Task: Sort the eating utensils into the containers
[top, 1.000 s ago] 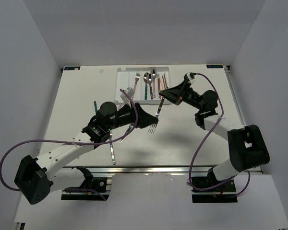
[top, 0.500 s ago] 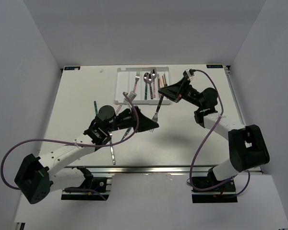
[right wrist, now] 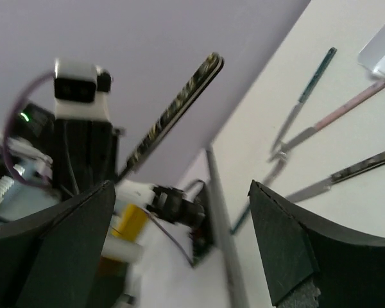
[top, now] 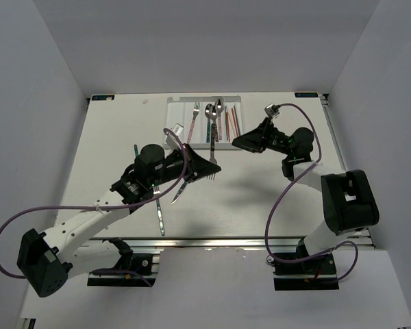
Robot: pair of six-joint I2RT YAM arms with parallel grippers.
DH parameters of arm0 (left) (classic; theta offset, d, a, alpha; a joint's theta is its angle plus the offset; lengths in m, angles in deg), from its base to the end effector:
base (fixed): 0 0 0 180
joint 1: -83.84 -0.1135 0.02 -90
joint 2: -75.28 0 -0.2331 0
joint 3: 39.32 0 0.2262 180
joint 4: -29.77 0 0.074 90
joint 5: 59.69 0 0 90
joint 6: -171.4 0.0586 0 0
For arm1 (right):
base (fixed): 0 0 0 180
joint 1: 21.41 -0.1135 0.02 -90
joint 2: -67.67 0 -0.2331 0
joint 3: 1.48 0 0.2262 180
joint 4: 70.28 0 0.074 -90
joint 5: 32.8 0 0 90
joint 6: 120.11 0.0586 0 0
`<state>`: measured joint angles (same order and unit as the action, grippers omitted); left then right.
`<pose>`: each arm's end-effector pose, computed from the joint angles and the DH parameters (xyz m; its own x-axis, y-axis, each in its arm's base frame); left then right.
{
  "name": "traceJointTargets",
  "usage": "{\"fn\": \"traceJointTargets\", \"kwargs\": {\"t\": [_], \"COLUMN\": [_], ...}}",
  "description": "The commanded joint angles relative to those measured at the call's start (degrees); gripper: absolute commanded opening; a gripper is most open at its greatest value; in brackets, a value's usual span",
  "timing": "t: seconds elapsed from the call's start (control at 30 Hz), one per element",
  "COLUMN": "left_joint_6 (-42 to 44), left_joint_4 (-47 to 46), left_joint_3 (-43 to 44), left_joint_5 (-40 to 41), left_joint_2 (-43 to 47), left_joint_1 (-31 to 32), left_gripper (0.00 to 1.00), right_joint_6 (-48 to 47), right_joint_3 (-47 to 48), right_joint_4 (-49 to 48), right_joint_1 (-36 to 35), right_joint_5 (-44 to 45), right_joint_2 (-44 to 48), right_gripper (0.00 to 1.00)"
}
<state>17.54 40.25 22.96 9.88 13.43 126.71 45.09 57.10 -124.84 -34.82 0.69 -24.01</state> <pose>0.1790 -0.1940 0.2982 -0.8548 -0.3543 -0.3791 0.2770 0.3061 -0.9108 0.2954 0.1207 0.2619 -0.7628 0.3666 -0.5327 -0.5696 0.0091 0.8219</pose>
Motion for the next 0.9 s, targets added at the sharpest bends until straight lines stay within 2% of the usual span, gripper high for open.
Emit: {"fn": "traceJointTargets", "kwargs": {"t": [0.0, 0.03, 0.07, 0.1, 0.13, 0.2, 0.33, 0.43, 0.53, 0.7, 0.87], "left_joint_6": [-11.59, -11.64, -16.08, -17.87, -18.93, -21.22, -29.55, -31.76, -34.05, -35.20, -35.90], "left_joint_4": [5.71, 5.35, 5.35, 3.87, 4.46, 7.00, 5.61, 5.70, 2.64, 0.43, -1.33], "left_joint_3": [1.72, 0.93, 0.31, -0.65, -0.58, 1.17, 1.97, 1.71, 0.48, -0.31, -0.93], "left_joint_5": [4.09, 3.90, 4.16, 4.77, 5.74, 9.16, 10.67, 11.46, 10.50, 10.49, 9.70], "left_joint_2": [4.09, 4.62, 5.50, 6.46, 8.56, 10.60, 12.80, 13.33, 13.50, 13.68, 12.63], "left_joint_1": [-0.16, -0.07, -0.07, -0.07, -0.07, -0.07, 0.37, 0.63, 0.63, 0.55, 0.72], "left_gripper": [0.00, 0.00, 0.00, 0.00, 0.00, 0.00, 0.00, 0.00, 0.00, 0.00, 0.00], "right_joint_6": [-24.09, -33.44, -43.98, -61.40, -67.66, -77.08, -82.74, -92.47, -95.32, -93.48, -96.37], "right_joint_3": [-0.48, -0.40, -0.05, 0.22, -0.30, -3.97, -9.18, -9.89, -10.50, -4.63, 1.17], "right_joint_4": [4.94, 13.35, 23.53, 37.56, 39.78, 36.41, 24.71, 20.75, 13.13, 12.82, 16.77], "right_joint_1": [-0.21, -0.47, -1.17, -2.75, -6.50, -8.82, -10.67, -14.97, -16.74, -18.31, -22.88], "right_joint_5": [-5.21, -1.97, 3.46, 9.78, 18.80, 21.78, 21.53, 22.14, 20.13, 13.37, 13.36], "right_joint_2": [7.53, 10.26, 12.90, 17.45, 19.06, 21.35, 21.90, 21.28, 20.75, 18.65, 17.33], "right_gripper": [0.89, 0.89, 0.89, 0.89, 0.89, 0.89, 0.89, 0.89, 0.89, 0.86, 0.84]}}
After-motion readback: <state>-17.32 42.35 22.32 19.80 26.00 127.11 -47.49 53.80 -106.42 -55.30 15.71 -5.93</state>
